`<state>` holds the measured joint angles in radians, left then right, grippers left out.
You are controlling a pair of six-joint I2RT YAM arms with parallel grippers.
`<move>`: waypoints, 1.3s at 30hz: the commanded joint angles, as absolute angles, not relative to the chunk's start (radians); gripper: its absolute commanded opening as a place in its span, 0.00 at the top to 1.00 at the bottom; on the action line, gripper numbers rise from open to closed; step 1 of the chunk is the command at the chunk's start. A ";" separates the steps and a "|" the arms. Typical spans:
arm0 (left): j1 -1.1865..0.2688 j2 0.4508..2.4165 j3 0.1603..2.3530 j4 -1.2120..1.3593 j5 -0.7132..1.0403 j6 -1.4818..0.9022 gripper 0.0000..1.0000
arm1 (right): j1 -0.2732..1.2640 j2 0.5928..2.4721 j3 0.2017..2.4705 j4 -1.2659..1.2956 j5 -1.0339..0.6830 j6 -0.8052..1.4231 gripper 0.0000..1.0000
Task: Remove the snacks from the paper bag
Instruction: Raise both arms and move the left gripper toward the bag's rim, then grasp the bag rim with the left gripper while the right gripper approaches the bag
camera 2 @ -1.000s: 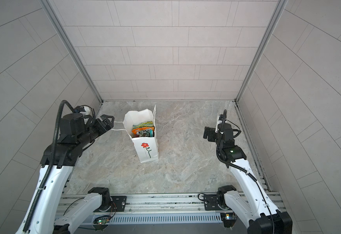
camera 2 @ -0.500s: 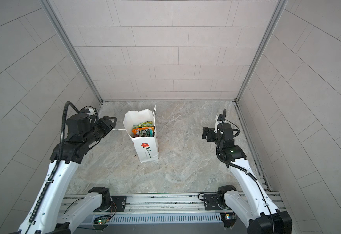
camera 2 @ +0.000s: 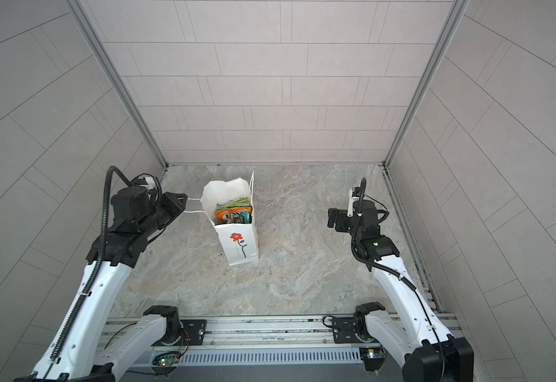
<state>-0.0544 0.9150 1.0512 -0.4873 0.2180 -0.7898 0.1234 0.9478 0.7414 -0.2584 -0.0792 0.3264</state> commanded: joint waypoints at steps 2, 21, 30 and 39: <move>-0.052 0.905 1.025 -0.394 0.198 -0.751 1.00 | 0.126 0.958 0.752 -0.258 -0.108 0.326 0.01; -0.051 1.204 1.212 -0.152 0.576 -0.443 1.00 | 0.408 1.226 0.738 -0.079 -0.208 0.341 0.05; -0.053 1.375 1.393 -0.123 0.725 -0.413 1.00 | 0.565 1.440 0.813 0.102 -0.208 0.444 0.29; -0.070 1.518 1.571 -0.151 0.792 -0.439 1.00 | 0.642 1.604 0.877 0.265 -0.184 0.527 0.30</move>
